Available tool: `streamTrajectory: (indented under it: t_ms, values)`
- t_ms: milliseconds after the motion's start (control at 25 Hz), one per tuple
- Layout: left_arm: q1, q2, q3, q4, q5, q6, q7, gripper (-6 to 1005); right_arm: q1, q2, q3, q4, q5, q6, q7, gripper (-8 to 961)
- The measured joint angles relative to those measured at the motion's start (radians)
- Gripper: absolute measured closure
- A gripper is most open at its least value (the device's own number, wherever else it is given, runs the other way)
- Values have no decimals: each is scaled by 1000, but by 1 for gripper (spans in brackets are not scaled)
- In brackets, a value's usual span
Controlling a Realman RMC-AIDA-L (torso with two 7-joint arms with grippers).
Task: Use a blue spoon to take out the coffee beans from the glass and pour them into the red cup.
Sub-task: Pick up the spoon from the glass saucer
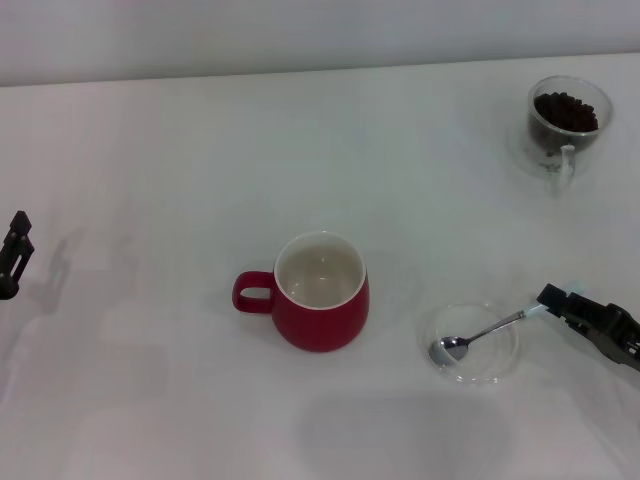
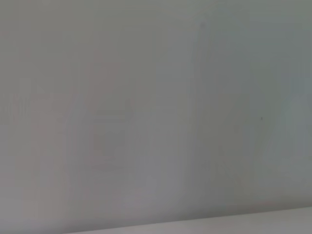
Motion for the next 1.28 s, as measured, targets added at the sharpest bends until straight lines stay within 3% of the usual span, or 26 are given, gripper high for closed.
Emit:
streamTrajectory:
  t_ms: [1280]
  values:
    - [13, -4, 1, -6, 12, 2, 0, 408, 2, -3, 1, -4, 0, 5, 2, 784]
